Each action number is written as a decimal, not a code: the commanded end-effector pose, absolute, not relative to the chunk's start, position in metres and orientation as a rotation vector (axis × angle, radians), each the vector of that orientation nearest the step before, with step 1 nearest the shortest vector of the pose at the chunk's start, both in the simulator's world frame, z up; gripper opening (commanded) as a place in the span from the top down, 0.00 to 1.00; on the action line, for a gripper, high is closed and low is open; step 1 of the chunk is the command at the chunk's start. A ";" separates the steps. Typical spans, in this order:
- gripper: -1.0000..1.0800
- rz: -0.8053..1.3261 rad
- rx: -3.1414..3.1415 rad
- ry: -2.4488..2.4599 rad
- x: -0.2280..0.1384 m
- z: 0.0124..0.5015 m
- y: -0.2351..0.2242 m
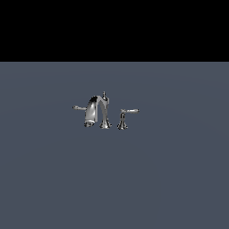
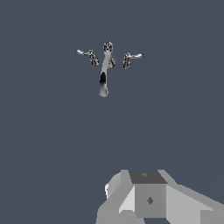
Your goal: Turn on the faucet by rotating a designated handle.
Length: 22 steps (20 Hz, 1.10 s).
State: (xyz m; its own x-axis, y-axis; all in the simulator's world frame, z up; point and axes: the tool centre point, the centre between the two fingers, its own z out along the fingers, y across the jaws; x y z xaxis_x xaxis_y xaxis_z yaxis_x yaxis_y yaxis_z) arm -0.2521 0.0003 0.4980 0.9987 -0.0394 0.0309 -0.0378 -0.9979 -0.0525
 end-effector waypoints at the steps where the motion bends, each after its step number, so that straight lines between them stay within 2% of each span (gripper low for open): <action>1: 1.00 -0.049 -3.089 0.060 -0.252 0.498 0.000; 14: 1.00 -0.042 -3.096 0.054 -0.250 0.506 0.009; 22: 1.00 -0.017 -3.052 0.124 -0.233 0.502 0.014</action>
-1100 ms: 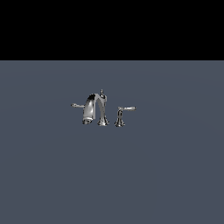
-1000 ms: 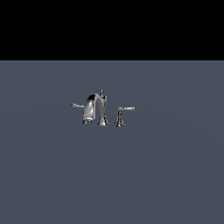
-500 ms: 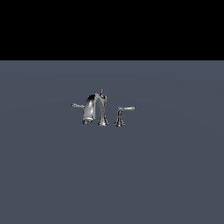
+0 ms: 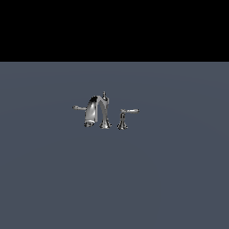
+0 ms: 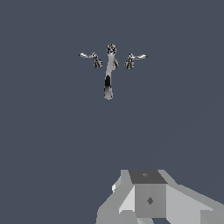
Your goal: Turn on the faucet by rotating a designated handle.
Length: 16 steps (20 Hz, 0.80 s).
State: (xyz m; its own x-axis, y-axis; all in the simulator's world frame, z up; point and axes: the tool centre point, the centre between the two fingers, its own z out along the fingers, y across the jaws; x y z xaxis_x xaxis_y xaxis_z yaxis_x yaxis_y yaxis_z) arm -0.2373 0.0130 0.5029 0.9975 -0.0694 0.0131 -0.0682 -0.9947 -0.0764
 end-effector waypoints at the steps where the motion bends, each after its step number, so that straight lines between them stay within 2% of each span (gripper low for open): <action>1: 1.00 -0.011 -3.043 0.140 -0.229 0.501 0.015; 7: 1.00 0.041 -2.970 0.270 -0.197 0.491 0.025; 16: 1.00 0.166 -2.829 0.569 -0.131 0.459 0.045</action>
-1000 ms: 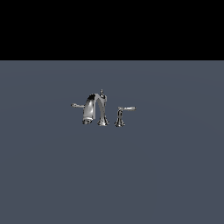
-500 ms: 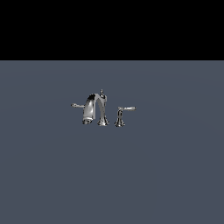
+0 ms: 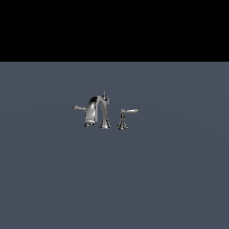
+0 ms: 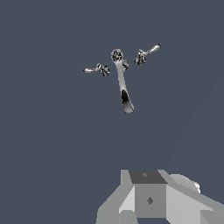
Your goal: Turn on the faucet by rotating a designated handle.
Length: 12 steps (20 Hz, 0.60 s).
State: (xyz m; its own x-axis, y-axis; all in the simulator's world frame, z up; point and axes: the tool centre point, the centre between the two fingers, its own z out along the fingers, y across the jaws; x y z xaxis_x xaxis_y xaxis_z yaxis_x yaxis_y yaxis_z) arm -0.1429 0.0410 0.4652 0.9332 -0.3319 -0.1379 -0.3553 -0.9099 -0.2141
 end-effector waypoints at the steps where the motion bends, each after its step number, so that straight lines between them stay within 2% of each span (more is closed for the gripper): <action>1: 1.00 0.181 -2.814 0.605 -0.124 0.454 0.047; 12: 1.00 0.324 -2.656 1.020 -0.048 0.391 0.073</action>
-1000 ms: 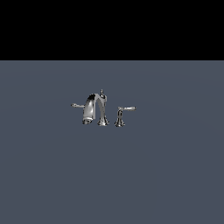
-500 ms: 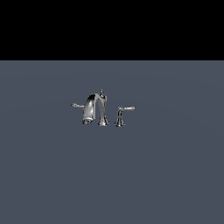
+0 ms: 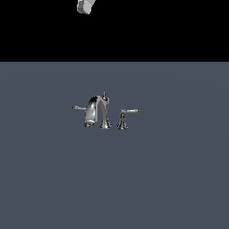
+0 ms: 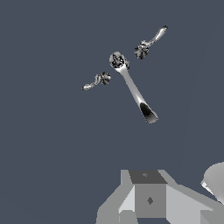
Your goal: Turn on the faucet by rotating a designated handle.
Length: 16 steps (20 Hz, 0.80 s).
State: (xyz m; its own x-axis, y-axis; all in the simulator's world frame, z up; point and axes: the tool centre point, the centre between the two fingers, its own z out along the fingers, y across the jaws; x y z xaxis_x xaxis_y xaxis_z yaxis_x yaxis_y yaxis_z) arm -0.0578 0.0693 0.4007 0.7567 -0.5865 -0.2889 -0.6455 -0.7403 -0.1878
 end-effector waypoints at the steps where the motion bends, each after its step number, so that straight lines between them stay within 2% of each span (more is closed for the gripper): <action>1: 1.00 0.334 -2.642 1.059 -0.041 0.384 0.075; 16: 1.00 0.392 -2.429 1.651 0.041 0.272 0.108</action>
